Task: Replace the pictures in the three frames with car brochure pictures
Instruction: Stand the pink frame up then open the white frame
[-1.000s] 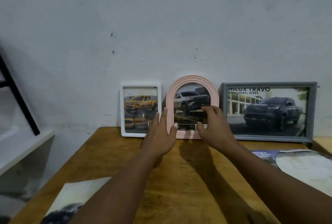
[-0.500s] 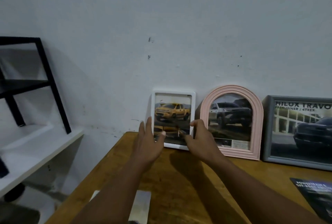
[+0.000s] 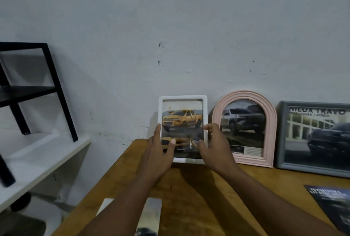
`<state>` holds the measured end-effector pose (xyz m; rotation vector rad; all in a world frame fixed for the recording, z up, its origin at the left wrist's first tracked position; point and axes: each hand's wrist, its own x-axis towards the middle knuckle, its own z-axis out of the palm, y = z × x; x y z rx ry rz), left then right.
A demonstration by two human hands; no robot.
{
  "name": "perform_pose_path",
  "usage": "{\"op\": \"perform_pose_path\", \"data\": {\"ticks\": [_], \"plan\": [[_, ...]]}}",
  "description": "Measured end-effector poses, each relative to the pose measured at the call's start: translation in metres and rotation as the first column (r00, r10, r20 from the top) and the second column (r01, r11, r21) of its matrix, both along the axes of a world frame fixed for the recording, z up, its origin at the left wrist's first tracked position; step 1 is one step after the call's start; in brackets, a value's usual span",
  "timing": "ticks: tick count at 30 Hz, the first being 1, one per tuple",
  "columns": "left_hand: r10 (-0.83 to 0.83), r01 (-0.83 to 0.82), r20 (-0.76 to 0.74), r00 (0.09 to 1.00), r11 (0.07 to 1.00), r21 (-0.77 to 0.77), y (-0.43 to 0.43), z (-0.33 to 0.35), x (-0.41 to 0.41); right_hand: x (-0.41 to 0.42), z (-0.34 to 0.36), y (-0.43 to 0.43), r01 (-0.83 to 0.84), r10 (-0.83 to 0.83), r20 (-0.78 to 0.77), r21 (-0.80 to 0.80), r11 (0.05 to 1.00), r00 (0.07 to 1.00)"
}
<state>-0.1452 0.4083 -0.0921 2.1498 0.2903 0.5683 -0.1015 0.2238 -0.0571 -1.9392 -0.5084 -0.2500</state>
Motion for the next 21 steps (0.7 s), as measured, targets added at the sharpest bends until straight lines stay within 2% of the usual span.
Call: {"op": "perform_pose_path", "data": {"ticks": [6,8,13,15,18,21], "plan": [[-0.054,0.054,0.009,0.998,0.998,0.038,-0.034,0.018,-0.076,-0.053,0.021,-0.054,-0.041,0.041,-0.011,0.002,0.999,0.999],[-0.089,0.09,-0.04,0.995,0.995,0.032,-0.051,0.023,-0.1,-0.072,0.028,-0.075,-0.065,0.066,-0.033,0.018,0.998,0.997],[-0.298,0.28,-0.117,0.948,0.948,-0.149,-0.1,0.028,-0.126,-0.108,0.059,-0.135,-0.044,0.045,-0.07,0.02,0.999,0.997],[-0.362,0.332,-0.187,0.913,0.928,-0.17,-0.125,0.031,-0.127,-0.116,0.077,-0.156,-0.005,0.006,-0.098,0.011,1.0,0.995],[-0.421,0.392,-0.228,0.878,0.906,-0.163,-0.166,0.04,-0.125,-0.124,0.103,-0.181,0.102,-0.11,-0.06,-0.116,0.988,0.992],[-0.374,0.366,-0.206,0.904,0.928,-0.075,-0.193,0.054,-0.12,-0.131,0.116,-0.193,0.193,-0.198,0.017,-0.315,0.929,0.98]]}}
